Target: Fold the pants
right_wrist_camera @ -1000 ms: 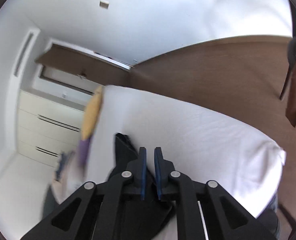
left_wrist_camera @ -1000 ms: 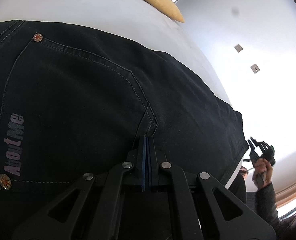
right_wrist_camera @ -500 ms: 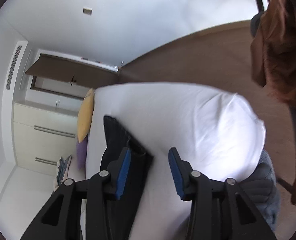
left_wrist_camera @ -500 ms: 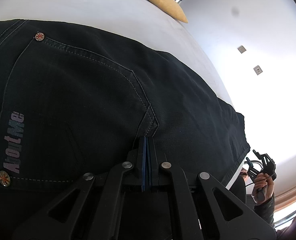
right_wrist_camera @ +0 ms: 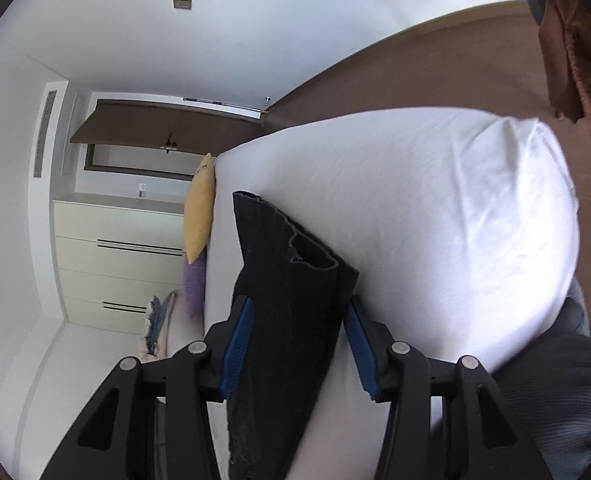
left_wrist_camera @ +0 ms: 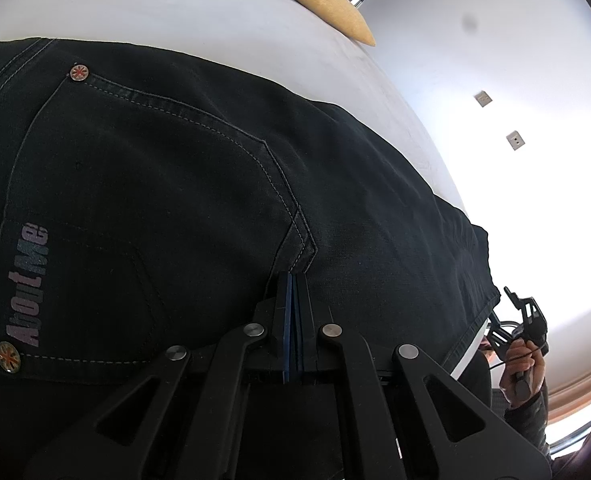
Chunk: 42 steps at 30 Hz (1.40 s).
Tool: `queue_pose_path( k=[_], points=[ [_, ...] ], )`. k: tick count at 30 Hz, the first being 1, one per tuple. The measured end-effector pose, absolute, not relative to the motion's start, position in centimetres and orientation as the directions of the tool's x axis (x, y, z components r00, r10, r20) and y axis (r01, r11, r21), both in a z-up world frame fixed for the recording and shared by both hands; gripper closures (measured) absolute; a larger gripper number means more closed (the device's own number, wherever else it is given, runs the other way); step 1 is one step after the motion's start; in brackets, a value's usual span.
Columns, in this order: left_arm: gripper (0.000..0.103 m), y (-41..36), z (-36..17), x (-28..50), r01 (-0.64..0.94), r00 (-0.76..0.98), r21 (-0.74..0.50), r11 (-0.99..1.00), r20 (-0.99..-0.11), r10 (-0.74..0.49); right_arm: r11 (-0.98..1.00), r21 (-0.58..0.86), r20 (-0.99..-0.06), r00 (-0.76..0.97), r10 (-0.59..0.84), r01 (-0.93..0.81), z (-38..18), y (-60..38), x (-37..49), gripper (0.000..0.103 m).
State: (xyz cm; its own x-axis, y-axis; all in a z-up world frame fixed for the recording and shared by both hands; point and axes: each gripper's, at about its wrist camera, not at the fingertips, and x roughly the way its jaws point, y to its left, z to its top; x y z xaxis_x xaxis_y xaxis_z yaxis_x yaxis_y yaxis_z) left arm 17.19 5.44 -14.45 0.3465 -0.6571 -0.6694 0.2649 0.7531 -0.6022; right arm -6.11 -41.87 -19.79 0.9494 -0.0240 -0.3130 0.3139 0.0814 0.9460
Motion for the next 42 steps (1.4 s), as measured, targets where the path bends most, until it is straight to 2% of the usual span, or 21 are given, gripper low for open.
queue_pose_path(
  k=[3, 5, 7, 8, 10, 15, 21, 25, 28, 31, 34, 35, 38, 42],
  points=[
    [0.100, 5.5, -14.4, 17.2, 0.266, 0.345, -0.602, 0.753, -0.669, -0.658, 0.049, 0.958, -0.281, 0.960, -0.024, 0.281, -20.3, -42.3, -5.5, 0.058],
    [0.100, 5.5, -14.4, 17.2, 0.264, 0.346, -0.604, 0.752, -0.669, -0.658, 0.048, 0.957, -0.285, 0.958, -0.021, 0.285, -20.7, -42.5, -5.1, 0.076],
    [0.100, 5.5, -14.5, 17.2, 0.265, 0.346, -0.604, 0.752, -0.668, -0.659, 0.028, 0.961, -0.275, 0.961, -0.015, 0.275, -21.4, -42.8, -4.8, 0.090],
    [0.100, 5.4, -14.5, 17.2, 0.264, 0.346, -0.604, 0.752, -0.668, -0.659, 0.015, 0.965, -0.263, 0.965, -0.015, 0.263, -21.7, -42.9, -4.8, 0.092],
    [0.100, 5.4, -14.5, 17.2, 0.265, 0.346, -0.604, 0.751, -0.668, -0.659, 0.008, 0.969, -0.245, 0.969, -0.015, 0.245, -22.0, -42.9, -4.9, 0.093],
    [0.100, 5.4, -14.5, 17.2, 0.268, 0.346, -0.606, 0.749, -0.665, -0.661, 0.083, 0.952, -0.295, 0.955, -0.022, 0.295, -20.6, -42.5, -4.4, 0.094],
    [0.100, 5.3, -14.7, 17.1, 0.267, 0.347, -0.610, 0.746, -0.661, -0.665, 0.339, 0.865, -0.380, 0.924, -0.036, 0.369, -14.8, -39.8, -2.2, 0.095],
    [0.100, 5.5, -14.8, 17.0, 0.266, 0.349, -0.615, 0.743, -0.656, -0.669, 0.647, 0.675, -0.459, 0.889, -0.006, 0.353, -9.6, -32.7, 2.1, 0.095],
    [0.100, 5.5, -14.8, 17.0, 0.262, 0.350, -0.617, 0.742, -0.656, -0.669, 0.876, 0.404, -0.545, 0.838, 0.000, 0.262, -7.7, -23.5, 5.9, 0.095],
    [0.100, 5.5, -14.6, 17.0, 0.260, 0.349, -0.610, 0.748, -0.663, -0.662, 0.987, 0.060, -0.624, 0.777, -0.079, 0.148, -9.3, -14.2, 9.2, 0.095],
    [0.100, 5.2, -13.9, 16.7, 0.268, 0.354, -0.583, 0.767, -0.681, -0.641, 0.989, -0.138, -0.699, 0.702, -0.136, 0.055, -13.4, -9.2, 11.8, 0.095],
    [0.100, 5.2, -13.6, 16.7, 0.270, 0.357, -0.574, 0.774, -0.687, -0.633, 0.978, -0.200, -0.691, 0.699, -0.183, 0.059, -14.5, -8.2, 12.0, 0.095],
    [0.100, 4.9, -12.7, 16.3, 0.256, 0.365, -0.584, 0.770, -0.679, -0.637, 0.974, -0.215, -0.673, 0.713, -0.197, 0.065, -14.4, -7.9, 11.9, 0.095],
    [0.100, 3.5, -11.5, 16.4, 0.251, 0.330, -0.692, 0.677, -0.597, -0.732, 0.963, -0.262, -0.633, 0.741, -0.225, 0.068, -13.7, -7.2, 11.4, 0.095]
  ],
)
